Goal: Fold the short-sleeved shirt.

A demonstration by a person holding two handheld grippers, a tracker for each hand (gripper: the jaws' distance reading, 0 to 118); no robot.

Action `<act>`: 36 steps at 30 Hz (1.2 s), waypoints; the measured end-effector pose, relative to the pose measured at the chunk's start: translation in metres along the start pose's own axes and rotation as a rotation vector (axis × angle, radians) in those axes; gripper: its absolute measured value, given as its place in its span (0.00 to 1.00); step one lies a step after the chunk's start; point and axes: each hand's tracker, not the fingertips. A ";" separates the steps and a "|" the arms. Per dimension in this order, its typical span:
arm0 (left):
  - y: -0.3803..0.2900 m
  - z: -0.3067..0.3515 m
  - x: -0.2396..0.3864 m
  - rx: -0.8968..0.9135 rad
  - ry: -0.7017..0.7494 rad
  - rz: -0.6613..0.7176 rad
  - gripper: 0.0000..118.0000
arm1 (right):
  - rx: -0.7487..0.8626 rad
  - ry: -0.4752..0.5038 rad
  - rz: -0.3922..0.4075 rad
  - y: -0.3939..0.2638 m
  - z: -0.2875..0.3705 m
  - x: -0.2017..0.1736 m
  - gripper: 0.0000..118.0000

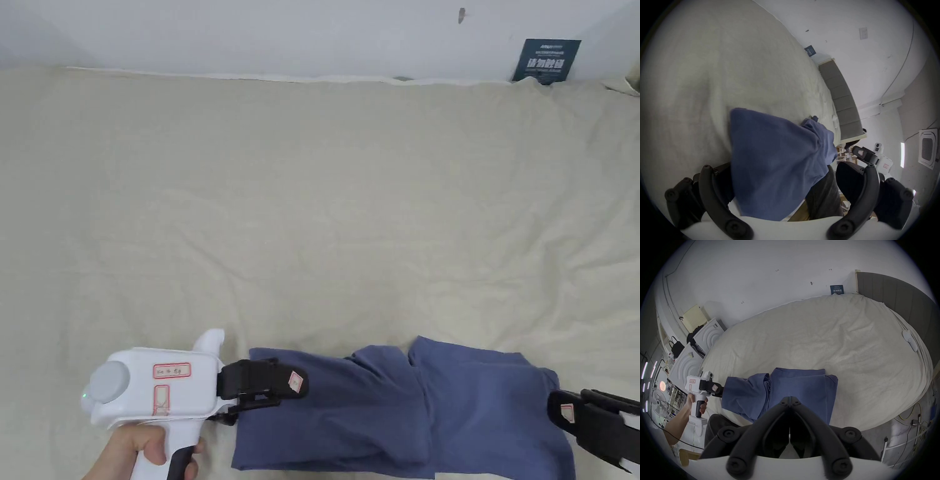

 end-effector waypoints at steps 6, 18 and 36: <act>0.004 0.023 -0.023 0.016 0.104 0.040 0.08 | 0.005 -0.014 -0.023 0.002 0.005 0.009 0.00; -0.026 0.097 0.031 0.164 0.281 0.035 0.08 | 0.032 0.002 0.014 0.013 0.008 0.003 0.00; -0.021 0.088 0.215 0.116 0.904 -0.213 0.08 | 0.058 0.091 0.055 0.007 0.019 -0.002 0.00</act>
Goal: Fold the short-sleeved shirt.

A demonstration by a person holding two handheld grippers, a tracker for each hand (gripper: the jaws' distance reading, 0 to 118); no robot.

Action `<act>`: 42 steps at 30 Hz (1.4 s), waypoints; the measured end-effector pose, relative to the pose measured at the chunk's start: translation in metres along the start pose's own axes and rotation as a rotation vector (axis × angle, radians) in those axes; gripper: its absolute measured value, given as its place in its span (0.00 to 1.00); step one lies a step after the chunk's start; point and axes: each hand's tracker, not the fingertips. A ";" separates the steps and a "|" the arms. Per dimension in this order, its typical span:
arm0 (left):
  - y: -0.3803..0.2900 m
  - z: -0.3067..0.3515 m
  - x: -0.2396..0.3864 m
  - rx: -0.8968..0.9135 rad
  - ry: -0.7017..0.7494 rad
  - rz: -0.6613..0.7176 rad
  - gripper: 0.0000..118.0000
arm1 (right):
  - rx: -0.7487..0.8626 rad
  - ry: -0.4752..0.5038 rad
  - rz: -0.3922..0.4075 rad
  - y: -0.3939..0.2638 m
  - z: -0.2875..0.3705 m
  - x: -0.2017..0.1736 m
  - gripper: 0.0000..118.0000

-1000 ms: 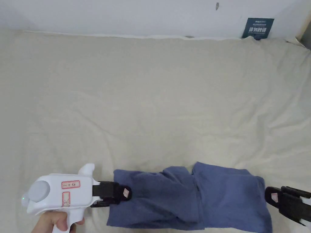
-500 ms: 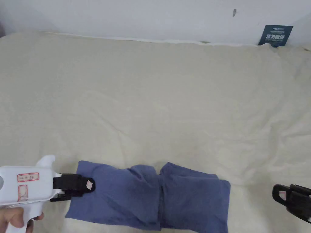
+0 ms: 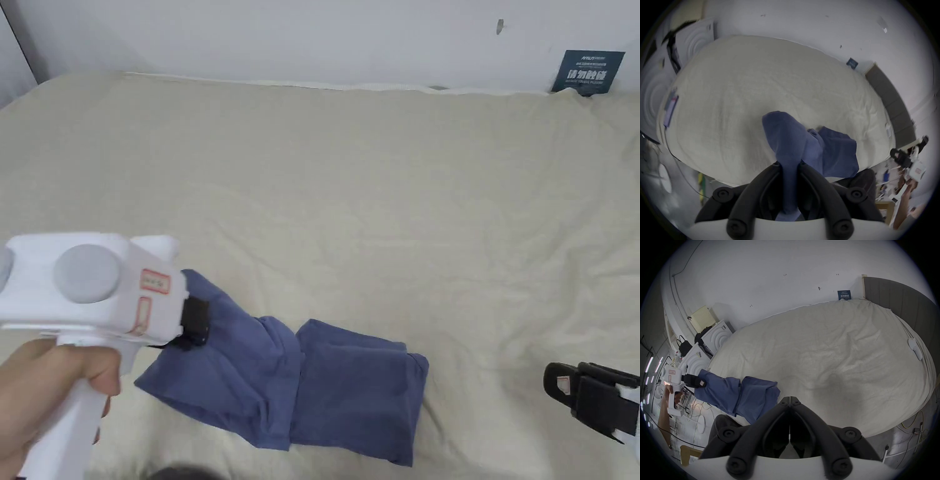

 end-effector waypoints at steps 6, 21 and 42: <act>0.004 -0.006 0.080 -0.033 0.049 -0.126 0.08 | 0.019 0.015 -0.013 -0.003 0.012 0.012 0.00; -0.030 -0.143 0.250 -0.145 0.334 -0.492 0.10 | 0.017 0.008 -0.048 -0.019 0.024 0.036 0.00; -0.034 -0.158 0.149 -0.055 0.736 -0.288 0.00 | 0.010 0.005 -0.160 -0.021 0.033 0.066 0.00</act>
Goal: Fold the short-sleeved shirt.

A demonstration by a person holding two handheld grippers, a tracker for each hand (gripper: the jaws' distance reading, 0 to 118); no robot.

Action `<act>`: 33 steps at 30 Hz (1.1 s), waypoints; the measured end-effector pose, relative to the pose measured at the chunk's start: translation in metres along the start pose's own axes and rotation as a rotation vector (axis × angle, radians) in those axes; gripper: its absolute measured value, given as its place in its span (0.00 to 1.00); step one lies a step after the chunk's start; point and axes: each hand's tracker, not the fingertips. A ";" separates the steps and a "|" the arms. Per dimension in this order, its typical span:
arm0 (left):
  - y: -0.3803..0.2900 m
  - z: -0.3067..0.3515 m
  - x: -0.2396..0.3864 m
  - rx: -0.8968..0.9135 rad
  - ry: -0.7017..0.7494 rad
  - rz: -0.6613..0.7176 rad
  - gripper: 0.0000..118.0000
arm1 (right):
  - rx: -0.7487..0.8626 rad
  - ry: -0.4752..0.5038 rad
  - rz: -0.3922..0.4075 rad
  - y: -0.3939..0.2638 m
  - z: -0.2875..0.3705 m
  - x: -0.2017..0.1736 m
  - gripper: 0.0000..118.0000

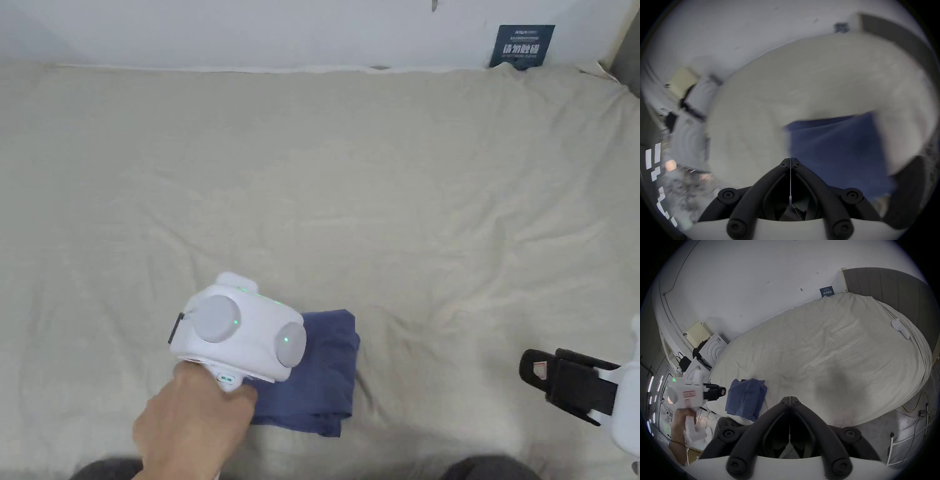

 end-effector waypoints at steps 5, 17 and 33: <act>-0.023 0.048 0.127 0.132 0.194 -0.267 0.00 | 0.008 -0.016 0.040 -0.003 0.011 -0.007 0.00; 0.002 0.090 0.069 0.229 -0.941 -0.087 0.00 | -0.071 -0.082 0.061 -0.006 -0.004 -0.006 0.00; -0.033 -0.074 -0.169 0.124 -1.064 0.363 0.00 | -0.453 0.610 -0.064 -0.024 -0.249 -0.063 0.00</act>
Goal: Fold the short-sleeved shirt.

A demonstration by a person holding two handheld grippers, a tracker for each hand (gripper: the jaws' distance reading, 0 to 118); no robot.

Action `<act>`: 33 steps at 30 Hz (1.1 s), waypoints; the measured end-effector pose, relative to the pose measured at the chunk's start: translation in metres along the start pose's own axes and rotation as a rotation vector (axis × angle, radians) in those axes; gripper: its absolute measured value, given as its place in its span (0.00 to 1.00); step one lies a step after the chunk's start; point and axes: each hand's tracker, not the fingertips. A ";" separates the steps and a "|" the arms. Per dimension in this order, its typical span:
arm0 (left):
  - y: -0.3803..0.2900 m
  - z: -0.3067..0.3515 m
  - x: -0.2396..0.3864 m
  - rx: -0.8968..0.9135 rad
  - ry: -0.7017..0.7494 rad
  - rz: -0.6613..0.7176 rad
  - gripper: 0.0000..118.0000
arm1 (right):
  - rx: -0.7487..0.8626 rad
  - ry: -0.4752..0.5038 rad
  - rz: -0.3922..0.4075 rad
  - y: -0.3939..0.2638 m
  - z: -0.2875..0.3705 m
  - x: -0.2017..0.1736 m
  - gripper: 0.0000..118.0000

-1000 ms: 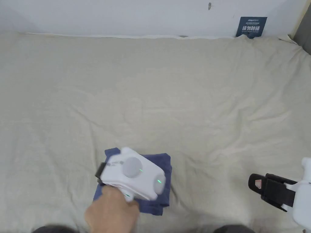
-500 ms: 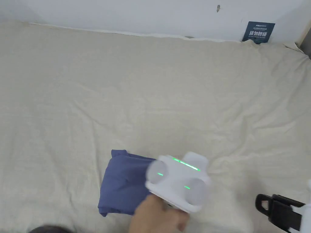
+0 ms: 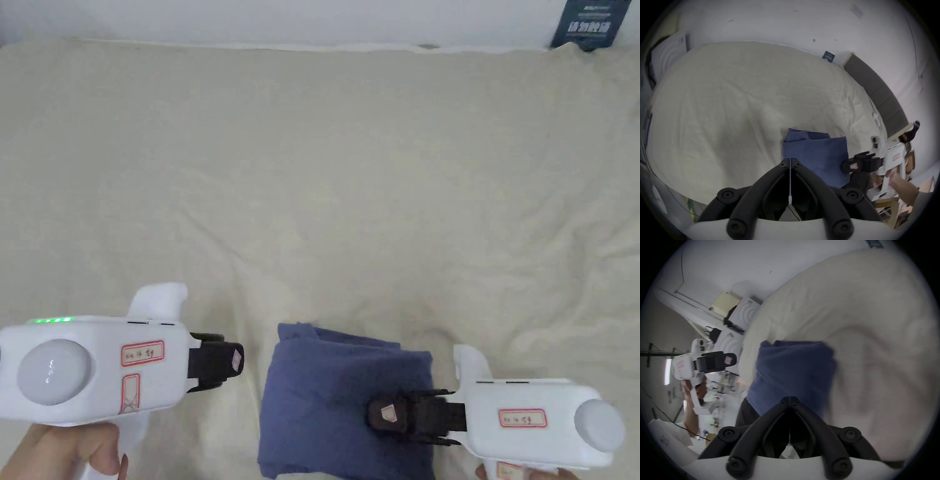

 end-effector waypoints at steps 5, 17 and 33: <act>-0.007 -0.017 -0.021 -0.074 -0.115 0.047 0.00 | 0.006 0.038 -0.083 0.006 -0.028 0.016 0.00; 0.001 -0.076 -0.062 -0.206 -0.468 0.132 0.99 | 0.005 0.090 -0.137 0.005 -0.024 0.020 0.00; -0.005 -0.119 -0.048 -0.239 -0.532 0.082 0.83 | 0.011 0.145 -0.169 0.003 -0.026 0.029 0.00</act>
